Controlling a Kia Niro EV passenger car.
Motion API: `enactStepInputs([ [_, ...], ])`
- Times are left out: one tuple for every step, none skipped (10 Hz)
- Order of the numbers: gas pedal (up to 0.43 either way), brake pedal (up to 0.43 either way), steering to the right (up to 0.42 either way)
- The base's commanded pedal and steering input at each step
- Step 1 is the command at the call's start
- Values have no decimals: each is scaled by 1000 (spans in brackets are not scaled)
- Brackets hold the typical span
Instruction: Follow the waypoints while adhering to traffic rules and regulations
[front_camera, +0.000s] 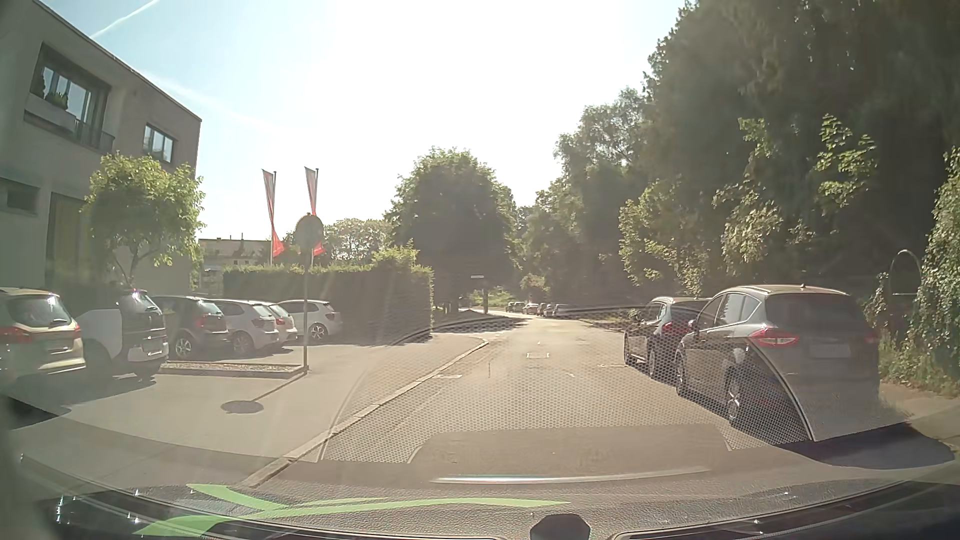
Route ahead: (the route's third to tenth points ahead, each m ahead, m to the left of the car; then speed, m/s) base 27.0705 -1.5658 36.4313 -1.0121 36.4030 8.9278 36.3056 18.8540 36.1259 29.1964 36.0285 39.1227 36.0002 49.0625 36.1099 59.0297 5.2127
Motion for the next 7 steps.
enactStepInputs([
  [0, 0, 5],
  [0, 0, 5],
  [0, 0, 5],
  [0, 0, 7],
  [0, 0, 9],
  [0, 0, 11],
  [0, 0, 11],
])
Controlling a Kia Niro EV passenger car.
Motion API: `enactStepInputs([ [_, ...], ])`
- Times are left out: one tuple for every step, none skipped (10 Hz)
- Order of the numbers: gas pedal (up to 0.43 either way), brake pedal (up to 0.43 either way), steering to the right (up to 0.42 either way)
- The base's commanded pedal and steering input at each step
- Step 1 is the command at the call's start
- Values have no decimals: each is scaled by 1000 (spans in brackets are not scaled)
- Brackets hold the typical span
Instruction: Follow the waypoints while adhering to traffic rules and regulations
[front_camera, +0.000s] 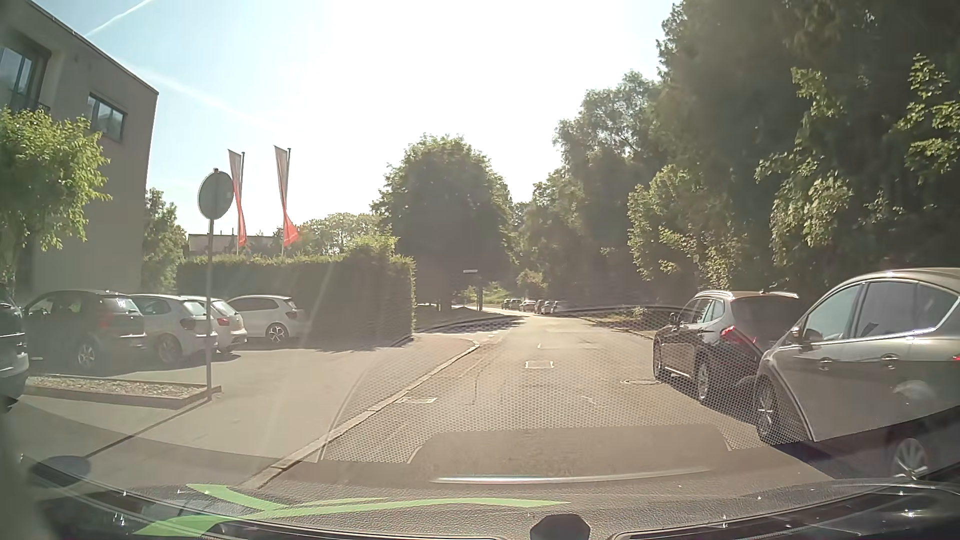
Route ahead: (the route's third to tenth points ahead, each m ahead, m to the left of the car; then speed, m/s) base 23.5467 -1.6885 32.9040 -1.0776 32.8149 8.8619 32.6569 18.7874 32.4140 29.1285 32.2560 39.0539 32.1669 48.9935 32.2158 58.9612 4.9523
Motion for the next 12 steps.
enactStepInputs([
  [0, 0, 12],
  [0, 0, 12],
  [0, 0, 13],
  [0, 0, 14],
  [0, 0, 14],
  [0, 0, 14],
  [0, 0, 16],
  [0, 0, 21],
  [0, 0, 27],
  [0, 0, 31],
  [0, 0, 32],
  [0, 0, 32],
])
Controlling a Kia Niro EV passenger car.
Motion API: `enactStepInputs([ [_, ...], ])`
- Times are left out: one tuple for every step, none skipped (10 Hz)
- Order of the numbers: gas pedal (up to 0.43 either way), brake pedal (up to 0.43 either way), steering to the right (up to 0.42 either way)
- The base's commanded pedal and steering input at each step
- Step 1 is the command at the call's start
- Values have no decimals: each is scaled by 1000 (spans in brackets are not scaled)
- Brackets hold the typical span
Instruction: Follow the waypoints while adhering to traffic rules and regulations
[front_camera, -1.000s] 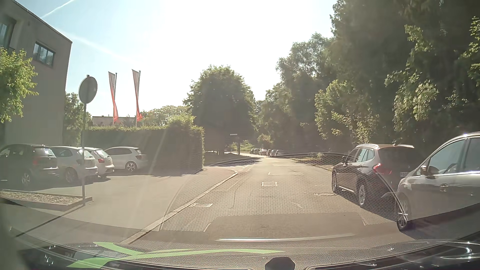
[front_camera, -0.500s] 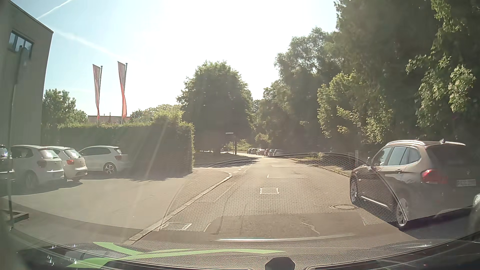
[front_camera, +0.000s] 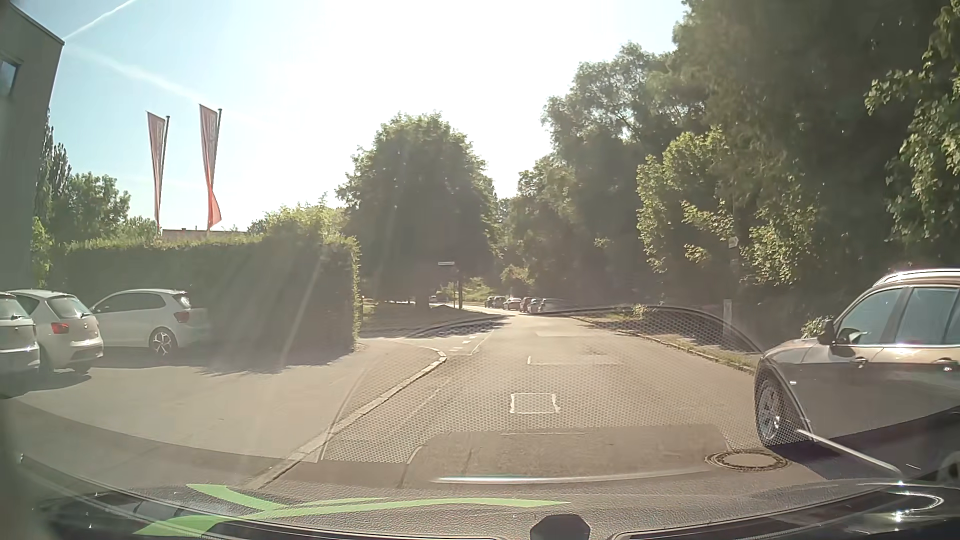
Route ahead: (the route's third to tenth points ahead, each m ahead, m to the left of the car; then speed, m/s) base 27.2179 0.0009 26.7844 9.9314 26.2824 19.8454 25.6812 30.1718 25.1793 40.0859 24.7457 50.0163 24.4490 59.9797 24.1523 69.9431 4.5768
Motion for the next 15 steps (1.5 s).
enactStepInputs([
  [0, 0, 32],
  [0, 0, 30],
  [0, 0, 29],
  [0, 0, 29],
  [0, 0, 29],
  [0, 0, 28],
  [0, 0, 27],
  [0, 0, 26],
  [0, 0, 27],
  [0, 0, 27],
  [0, 0, 27],
  [0, 0, 28],
  [0, 0, 34],
  [0, 0, 43],
  [0, 0, 50],
])
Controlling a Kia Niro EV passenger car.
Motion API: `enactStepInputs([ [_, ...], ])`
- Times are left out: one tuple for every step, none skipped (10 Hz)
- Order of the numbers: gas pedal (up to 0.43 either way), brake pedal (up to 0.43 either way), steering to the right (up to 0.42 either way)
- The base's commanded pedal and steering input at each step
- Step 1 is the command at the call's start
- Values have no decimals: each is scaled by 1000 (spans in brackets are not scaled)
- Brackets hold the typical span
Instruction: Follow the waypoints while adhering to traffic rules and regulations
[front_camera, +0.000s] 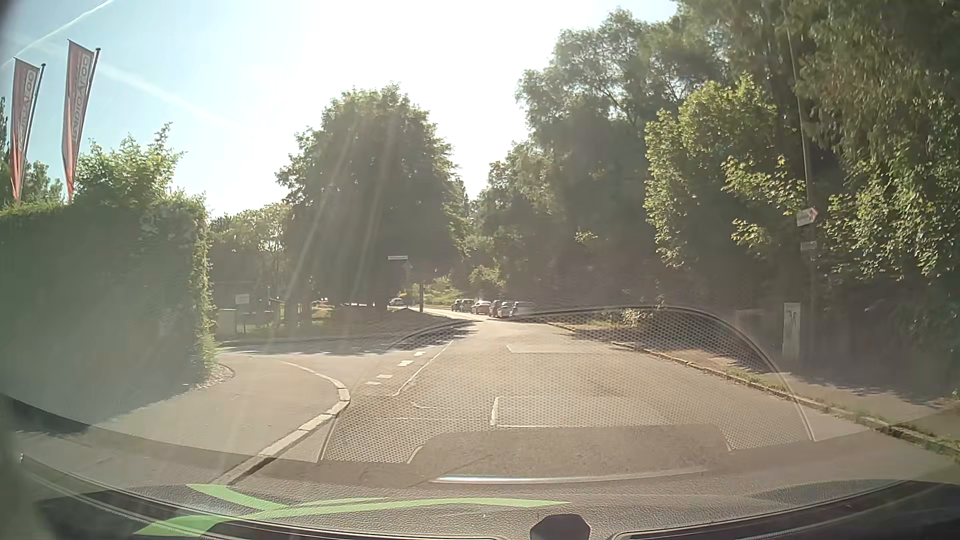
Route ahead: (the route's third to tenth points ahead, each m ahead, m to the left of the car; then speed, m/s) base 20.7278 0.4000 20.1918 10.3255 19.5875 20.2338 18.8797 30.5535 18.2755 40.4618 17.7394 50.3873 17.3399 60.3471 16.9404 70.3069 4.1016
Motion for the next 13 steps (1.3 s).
enactStepInputs([
  [0, 0, 54],
  [0, 0, 56],
  [0, 0, 60],
  [0, 0, 65],
  [0, 0, 73],
  [0, 0, 76],
  [0, 0, 81],
  [0, 0, 86],
  [0, 0, 91],
  [0, 0, 97],
  [0, 0, 101],
  [0, 0, 101],
  [0, 0, 102],
])
